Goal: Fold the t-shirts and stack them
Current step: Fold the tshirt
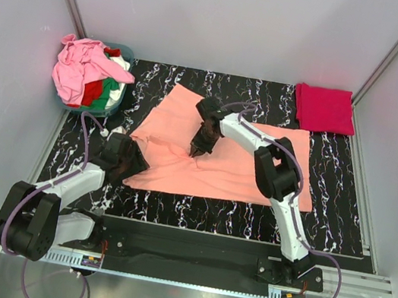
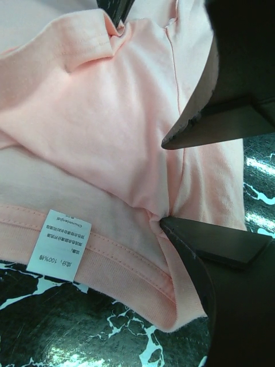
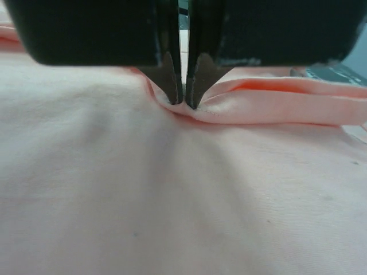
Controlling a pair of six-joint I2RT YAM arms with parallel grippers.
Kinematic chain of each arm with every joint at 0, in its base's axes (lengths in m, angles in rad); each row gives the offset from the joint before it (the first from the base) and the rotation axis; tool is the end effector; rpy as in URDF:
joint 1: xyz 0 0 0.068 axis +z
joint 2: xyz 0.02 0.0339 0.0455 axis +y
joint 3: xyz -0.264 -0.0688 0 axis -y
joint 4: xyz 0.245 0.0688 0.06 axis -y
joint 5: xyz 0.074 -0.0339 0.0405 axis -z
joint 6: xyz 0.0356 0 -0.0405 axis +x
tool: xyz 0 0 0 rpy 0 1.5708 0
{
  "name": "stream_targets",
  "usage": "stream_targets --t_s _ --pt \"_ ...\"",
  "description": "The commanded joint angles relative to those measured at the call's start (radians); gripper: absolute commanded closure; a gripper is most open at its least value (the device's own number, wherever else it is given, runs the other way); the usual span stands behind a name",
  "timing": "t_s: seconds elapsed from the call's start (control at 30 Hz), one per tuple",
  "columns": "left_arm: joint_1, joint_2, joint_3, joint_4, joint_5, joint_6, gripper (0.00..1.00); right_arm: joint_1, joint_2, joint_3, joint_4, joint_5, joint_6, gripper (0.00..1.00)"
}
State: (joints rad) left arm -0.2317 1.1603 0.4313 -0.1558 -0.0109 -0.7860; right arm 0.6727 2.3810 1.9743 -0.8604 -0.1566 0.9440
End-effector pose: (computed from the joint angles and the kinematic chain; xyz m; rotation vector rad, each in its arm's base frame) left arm 0.2013 -0.0471 0.1523 -0.6900 2.4077 -0.4238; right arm 0.3819 0.3113 0.1495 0.3705 2.9816 0.4953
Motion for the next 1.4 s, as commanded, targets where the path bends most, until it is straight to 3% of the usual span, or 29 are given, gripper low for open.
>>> stream_targets --t_s 0.0,0.17,0.2,0.3,0.33,0.43,0.47,0.63,0.83,1.0,1.17,1.37 --pt "0.009 0.013 -0.032 -0.039 -0.043 0.018 0.42 -0.028 -0.104 -0.136 0.047 0.02 0.087 1.0" --pt "0.009 0.015 -0.032 -0.042 -0.043 0.018 0.42 -0.045 -0.135 -0.201 0.075 0.022 0.128 0.99" --pt "0.011 0.016 -0.032 -0.042 -0.044 0.018 0.42 -0.047 -0.137 -0.198 0.077 0.019 0.125 0.9" --pt "0.009 0.016 -0.031 -0.044 -0.046 0.018 0.42 -0.05 -0.138 -0.175 0.052 0.02 0.124 0.79" --pt "0.009 0.016 -0.031 -0.044 -0.047 0.016 0.42 -0.05 -0.141 -0.172 0.057 0.014 0.121 0.53" --pt "0.009 0.019 -0.029 -0.047 -0.049 0.014 0.42 -0.051 -0.146 -0.126 0.042 0.018 0.072 0.14" --pt "0.009 0.021 -0.028 -0.048 -0.049 0.014 0.42 -0.053 -0.143 -0.077 0.023 0.044 0.058 0.11" --pt "0.009 0.016 -0.008 -0.076 -0.044 0.021 0.45 -0.074 -0.189 0.026 -0.086 0.143 -0.043 0.06" --pt "0.009 -0.079 0.132 -0.192 -0.097 0.079 0.43 -0.091 -0.359 -0.046 -0.094 0.245 -0.192 0.05" --pt "0.009 0.011 0.245 -0.137 -0.008 0.125 0.42 -0.136 -0.552 -0.351 -0.008 0.278 -0.221 0.06" --pt "-0.001 0.217 0.319 -0.004 0.147 0.12 0.43 -0.238 -0.706 -0.645 0.103 0.218 -0.266 0.07" --pt "-0.018 0.4 0.4 0.053 0.181 0.126 0.45 -0.364 -0.802 -0.843 0.182 0.129 -0.329 0.07"
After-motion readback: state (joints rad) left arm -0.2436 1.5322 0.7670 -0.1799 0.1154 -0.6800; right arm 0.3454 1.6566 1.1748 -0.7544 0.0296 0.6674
